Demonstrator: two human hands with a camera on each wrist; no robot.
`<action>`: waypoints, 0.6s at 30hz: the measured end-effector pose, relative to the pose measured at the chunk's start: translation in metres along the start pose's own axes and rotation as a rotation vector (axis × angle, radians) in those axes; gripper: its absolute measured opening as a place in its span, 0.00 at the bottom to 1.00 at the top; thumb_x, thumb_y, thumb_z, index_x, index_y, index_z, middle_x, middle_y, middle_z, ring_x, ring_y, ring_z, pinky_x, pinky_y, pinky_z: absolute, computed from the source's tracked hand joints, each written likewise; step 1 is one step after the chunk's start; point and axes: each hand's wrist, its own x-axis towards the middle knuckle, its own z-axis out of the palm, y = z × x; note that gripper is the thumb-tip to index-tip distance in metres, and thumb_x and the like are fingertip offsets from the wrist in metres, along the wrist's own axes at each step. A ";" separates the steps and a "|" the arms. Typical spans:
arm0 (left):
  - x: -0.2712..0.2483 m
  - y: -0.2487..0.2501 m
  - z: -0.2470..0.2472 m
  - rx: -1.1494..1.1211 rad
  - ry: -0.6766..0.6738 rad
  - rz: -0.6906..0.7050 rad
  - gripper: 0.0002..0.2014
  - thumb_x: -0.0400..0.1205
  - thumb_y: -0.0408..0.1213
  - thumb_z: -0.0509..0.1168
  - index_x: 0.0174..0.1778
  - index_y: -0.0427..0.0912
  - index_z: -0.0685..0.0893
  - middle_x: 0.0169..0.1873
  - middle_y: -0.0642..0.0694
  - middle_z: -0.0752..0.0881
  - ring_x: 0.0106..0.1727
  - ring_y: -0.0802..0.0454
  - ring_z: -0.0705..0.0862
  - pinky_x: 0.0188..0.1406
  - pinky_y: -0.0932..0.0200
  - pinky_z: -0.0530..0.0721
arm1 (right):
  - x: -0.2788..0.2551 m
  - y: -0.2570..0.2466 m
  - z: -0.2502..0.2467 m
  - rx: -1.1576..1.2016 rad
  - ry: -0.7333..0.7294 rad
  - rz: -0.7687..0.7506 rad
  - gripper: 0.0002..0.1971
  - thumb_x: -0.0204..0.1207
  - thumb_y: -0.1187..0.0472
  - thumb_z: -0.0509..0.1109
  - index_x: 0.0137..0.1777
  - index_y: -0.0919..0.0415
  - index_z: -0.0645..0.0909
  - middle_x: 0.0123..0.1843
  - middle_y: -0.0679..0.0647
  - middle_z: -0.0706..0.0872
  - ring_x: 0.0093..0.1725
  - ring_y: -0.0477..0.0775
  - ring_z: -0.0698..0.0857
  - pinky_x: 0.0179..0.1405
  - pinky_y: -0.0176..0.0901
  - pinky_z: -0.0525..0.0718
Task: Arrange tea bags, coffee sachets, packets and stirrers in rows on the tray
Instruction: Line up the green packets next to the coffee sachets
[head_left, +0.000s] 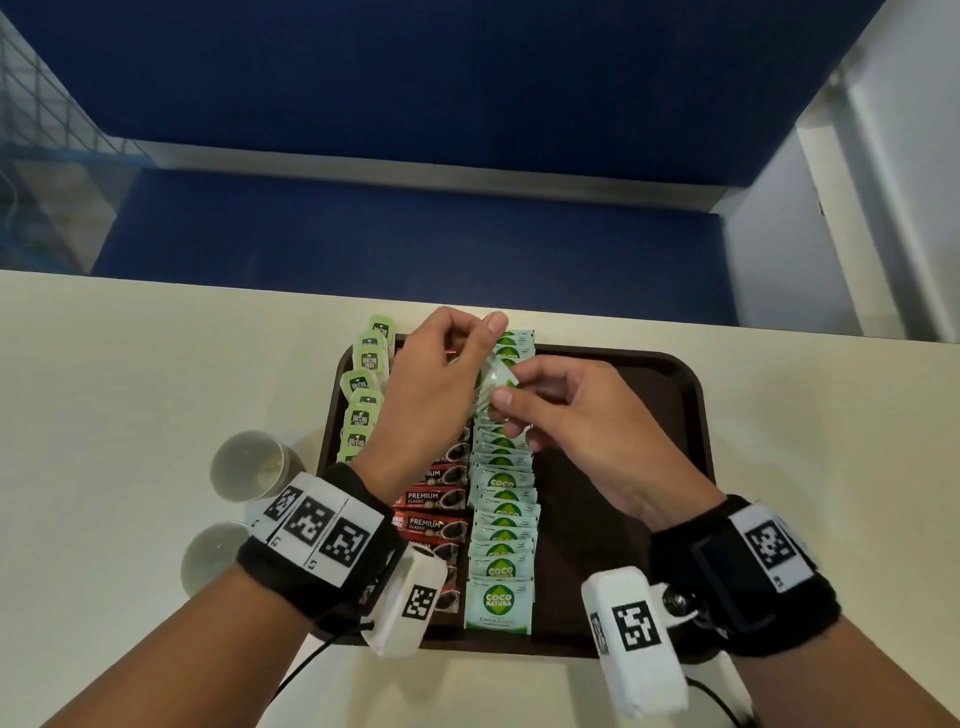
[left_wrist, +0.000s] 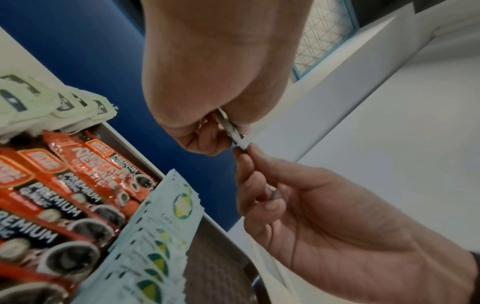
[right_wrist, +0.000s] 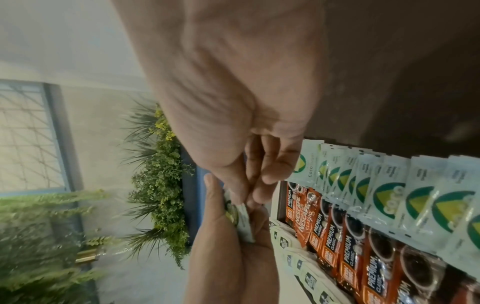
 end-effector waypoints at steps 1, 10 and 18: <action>-0.001 0.003 -0.002 -0.041 -0.042 -0.014 0.18 0.92 0.55 0.66 0.55 0.43 0.88 0.45 0.48 0.91 0.44 0.60 0.89 0.46 0.67 0.86 | 0.001 0.000 -0.002 0.017 0.034 -0.005 0.07 0.84 0.59 0.79 0.59 0.59 0.92 0.49 0.55 0.96 0.44 0.49 0.92 0.43 0.45 0.87; -0.011 0.005 -0.017 -0.077 -0.049 -0.083 0.05 0.85 0.40 0.78 0.51 0.43 0.96 0.44 0.43 0.97 0.47 0.42 0.96 0.50 0.43 0.97 | -0.002 0.006 -0.011 0.085 0.047 0.077 0.05 0.86 0.63 0.76 0.57 0.63 0.92 0.46 0.56 0.94 0.43 0.50 0.88 0.41 0.41 0.85; -0.016 0.007 -0.027 -0.115 -0.188 -0.170 0.08 0.85 0.40 0.78 0.56 0.41 0.94 0.45 0.45 0.98 0.42 0.51 0.95 0.44 0.58 0.94 | -0.006 0.006 -0.011 0.114 0.105 0.007 0.08 0.88 0.63 0.74 0.59 0.68 0.85 0.59 0.54 0.96 0.51 0.52 0.95 0.41 0.40 0.90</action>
